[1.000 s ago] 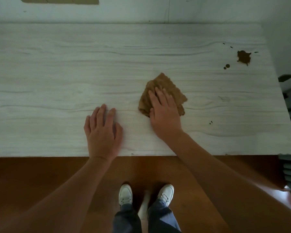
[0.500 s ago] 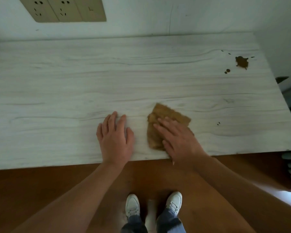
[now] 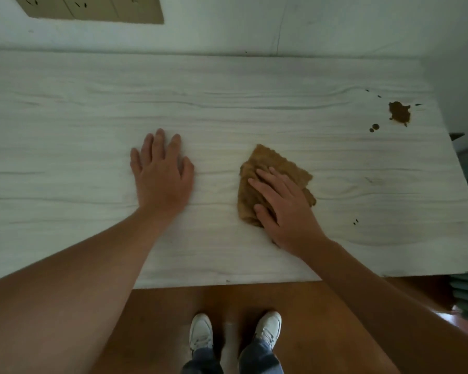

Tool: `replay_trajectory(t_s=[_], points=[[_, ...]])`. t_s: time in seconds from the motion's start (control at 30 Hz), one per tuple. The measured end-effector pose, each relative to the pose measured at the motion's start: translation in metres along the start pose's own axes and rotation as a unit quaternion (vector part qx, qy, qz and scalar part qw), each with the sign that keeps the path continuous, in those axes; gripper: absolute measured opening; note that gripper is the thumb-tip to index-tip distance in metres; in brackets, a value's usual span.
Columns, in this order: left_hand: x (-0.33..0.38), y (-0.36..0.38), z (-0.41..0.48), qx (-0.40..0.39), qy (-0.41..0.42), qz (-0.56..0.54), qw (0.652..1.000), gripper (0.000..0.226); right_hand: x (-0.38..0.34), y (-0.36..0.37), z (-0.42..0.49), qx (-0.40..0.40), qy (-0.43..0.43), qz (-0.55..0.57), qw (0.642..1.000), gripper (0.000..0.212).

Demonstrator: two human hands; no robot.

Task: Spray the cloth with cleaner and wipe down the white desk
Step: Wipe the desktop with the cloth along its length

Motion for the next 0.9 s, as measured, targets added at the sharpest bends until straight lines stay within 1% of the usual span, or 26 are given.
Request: replay_trajectory(t_s=[0.07,0.13,0.2,0.27,0.47,0.63,0.77,0.9], points=[[-0.001,-0.002,-0.002,0.005,-0.007,0.001,1.0,0.064,-0.001,0.001,0.018,0.011,-0.011,0.003,1.0,0.053],[0.001,-0.004,-0.001,0.012,-0.006,0.007,1.0,0.064,-0.005,0.004,0.037,0.009,-0.042,-0.006,0.999,0.055],[0.001,-0.002,0.001,0.002,-0.006,0.014,1.0,0.066,-0.01,0.009,0.057,-0.001,-0.079,-0.017,0.997,0.056],[0.0,0.0,0.002,-0.005,-0.007,0.021,1.0,0.067,-0.009,0.013,0.081,-0.006,-0.092,-0.03,0.995,0.056],[-0.001,0.003,0.003,0.007,-0.004,0.045,0.999,0.064,0.018,0.014,0.182,-0.001,-0.038,-0.046,0.998,0.058],[0.0,0.001,0.004,0.021,-0.002,0.052,0.998,0.062,0.015,0.021,0.262,-0.006,-0.032,-0.036,0.999,0.056],[-0.001,0.005,0.005,0.008,0.0,0.047,0.999,0.061,0.007,0.026,0.273,0.011,-0.037,-0.032,0.999,0.055],[-0.002,0.006,0.005,0.005,-0.001,0.044,0.999,0.061,0.006,0.026,0.273,0.008,-0.042,-0.019,0.999,0.057]])
Point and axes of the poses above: each hand's wrist, its own z-axis towards the middle knuckle, its own y-axis out of the palm, x = y × z, the point moved 7 cm from there along z, towards the middle knuckle, and after that the axes turned 8 degrees about -y, right-handed, at the moved point
